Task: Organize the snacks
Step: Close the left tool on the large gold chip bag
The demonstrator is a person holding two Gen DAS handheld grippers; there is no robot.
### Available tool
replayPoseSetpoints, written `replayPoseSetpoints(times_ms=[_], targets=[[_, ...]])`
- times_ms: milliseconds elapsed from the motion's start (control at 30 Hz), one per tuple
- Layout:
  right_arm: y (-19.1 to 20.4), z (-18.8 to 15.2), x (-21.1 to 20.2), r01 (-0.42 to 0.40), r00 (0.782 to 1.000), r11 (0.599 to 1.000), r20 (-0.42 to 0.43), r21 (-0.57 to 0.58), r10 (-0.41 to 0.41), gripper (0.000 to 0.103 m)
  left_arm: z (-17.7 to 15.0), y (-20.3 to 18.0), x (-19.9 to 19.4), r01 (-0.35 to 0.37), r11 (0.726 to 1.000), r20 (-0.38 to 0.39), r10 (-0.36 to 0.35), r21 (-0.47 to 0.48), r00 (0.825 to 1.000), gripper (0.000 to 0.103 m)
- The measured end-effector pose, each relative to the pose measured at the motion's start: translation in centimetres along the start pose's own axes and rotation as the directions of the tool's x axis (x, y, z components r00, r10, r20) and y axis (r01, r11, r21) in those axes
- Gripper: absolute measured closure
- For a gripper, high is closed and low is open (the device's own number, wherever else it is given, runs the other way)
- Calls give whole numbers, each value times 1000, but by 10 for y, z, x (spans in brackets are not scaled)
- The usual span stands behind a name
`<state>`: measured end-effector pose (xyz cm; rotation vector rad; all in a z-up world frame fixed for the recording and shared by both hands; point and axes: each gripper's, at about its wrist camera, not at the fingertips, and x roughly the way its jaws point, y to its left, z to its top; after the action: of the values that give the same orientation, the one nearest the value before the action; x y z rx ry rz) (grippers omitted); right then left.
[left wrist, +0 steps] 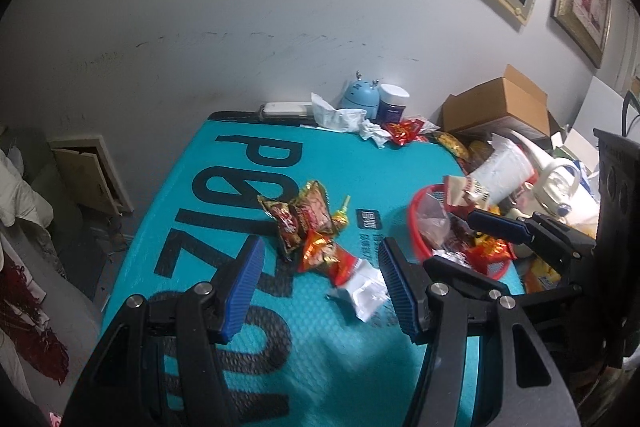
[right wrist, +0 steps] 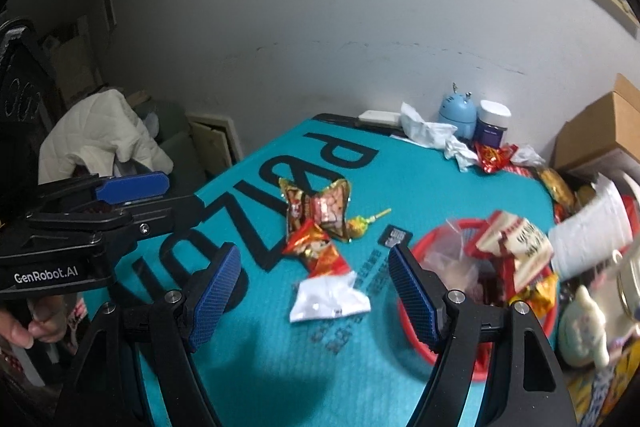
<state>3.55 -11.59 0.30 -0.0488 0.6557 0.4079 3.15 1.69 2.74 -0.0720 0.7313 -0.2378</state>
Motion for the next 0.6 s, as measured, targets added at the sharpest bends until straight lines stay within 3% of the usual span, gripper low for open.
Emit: replayPoseSetpoints(times_ms=[233,600], targets=[[-10,17,36,16,999,1000,-39,-24,-17,26,14,14,42,-11,1000,-58,10,-9,998,45],[-23,28,100,67,986,995,-149,-80,-78,27,25,27,115,27,999,-177,-30,-22,984,45]])
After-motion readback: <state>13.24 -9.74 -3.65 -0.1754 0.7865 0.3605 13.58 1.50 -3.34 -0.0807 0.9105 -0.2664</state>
